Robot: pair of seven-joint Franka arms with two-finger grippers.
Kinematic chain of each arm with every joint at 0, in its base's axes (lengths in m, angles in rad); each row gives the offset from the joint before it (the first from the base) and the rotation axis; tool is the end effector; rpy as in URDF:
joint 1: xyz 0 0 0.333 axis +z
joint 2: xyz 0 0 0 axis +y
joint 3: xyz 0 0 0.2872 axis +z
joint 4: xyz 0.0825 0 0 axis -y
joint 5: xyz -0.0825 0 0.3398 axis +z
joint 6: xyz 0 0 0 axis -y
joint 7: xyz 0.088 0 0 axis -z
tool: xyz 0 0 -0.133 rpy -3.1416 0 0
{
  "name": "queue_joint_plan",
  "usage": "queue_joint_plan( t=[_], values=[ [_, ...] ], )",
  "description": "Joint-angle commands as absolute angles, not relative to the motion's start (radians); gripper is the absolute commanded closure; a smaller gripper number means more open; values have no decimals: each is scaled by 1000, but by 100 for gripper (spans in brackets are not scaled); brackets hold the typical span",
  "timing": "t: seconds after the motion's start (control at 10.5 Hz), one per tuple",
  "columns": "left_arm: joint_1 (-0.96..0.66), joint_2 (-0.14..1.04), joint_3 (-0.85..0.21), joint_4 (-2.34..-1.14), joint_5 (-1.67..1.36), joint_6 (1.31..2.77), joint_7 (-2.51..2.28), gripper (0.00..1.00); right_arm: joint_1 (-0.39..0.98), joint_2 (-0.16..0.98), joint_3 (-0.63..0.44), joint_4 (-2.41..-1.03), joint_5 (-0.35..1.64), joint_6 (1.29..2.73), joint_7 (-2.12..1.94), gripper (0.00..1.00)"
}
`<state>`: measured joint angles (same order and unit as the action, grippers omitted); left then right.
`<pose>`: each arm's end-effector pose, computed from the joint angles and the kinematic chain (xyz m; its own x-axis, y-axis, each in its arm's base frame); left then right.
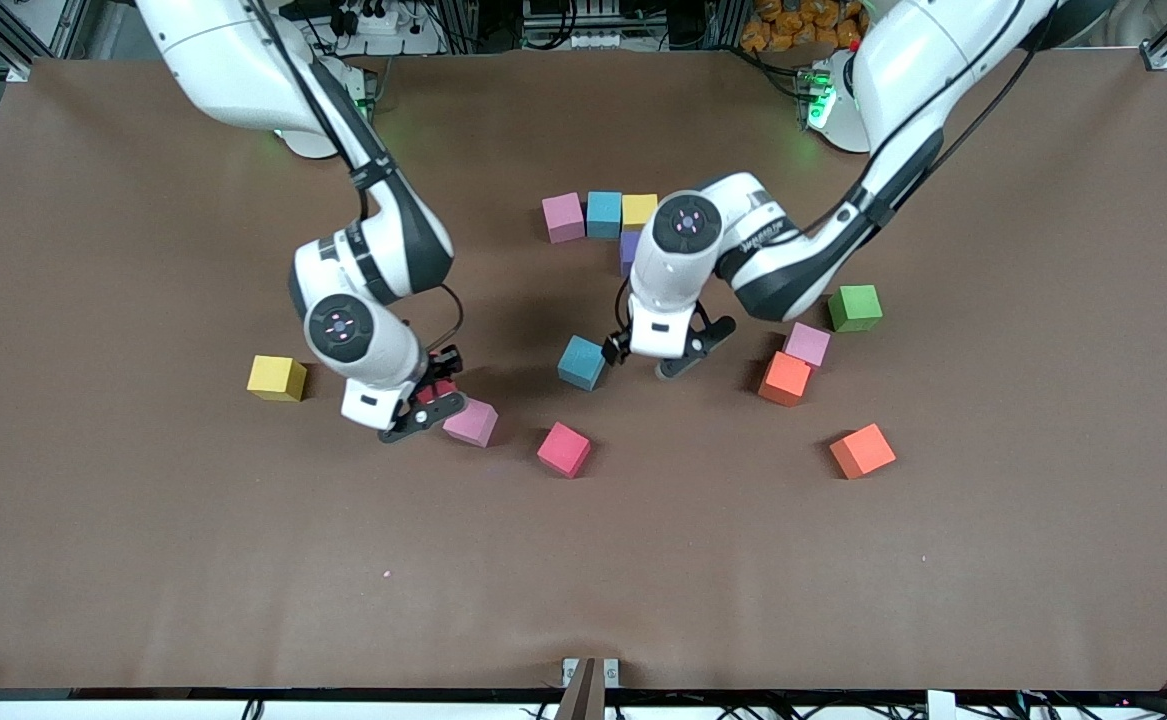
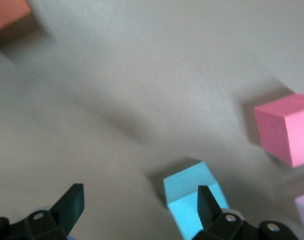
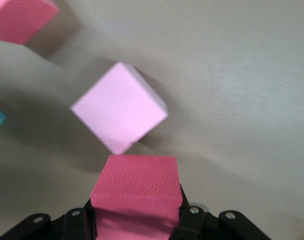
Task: Form number 2 with 11 blocks
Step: 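Grasp the cyan block with the left gripper while the right gripper carries red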
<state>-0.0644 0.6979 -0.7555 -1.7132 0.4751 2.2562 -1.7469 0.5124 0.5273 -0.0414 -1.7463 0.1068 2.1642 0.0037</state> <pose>0.4723 -0.4100 0.2516 0.7214 0.6870 -0.0871 0.6922 -0.7192 0.0601 0.5325 0.2801 0.2416 0.9113 0.3967 -0.1102 0.3923 -0.9179 -0.0602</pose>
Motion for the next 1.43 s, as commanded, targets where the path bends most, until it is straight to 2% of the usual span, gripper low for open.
queue_joint_plan(
  t=[0.0,0.38,1.33],
  values=[
    [-129,788,-738,-1600,474,2241,-1917,0,569,517,-29,-1732,126,2140,142,66],
    [-290,825,-608,-1508,457,2244,-2092,0,653,528,-25,-1649,127,2040,324,66],
    [-345,893,-586,-1459,454,2276,-2098,0,506,526,-29,-1690,115,2045,78,66]
  ],
)
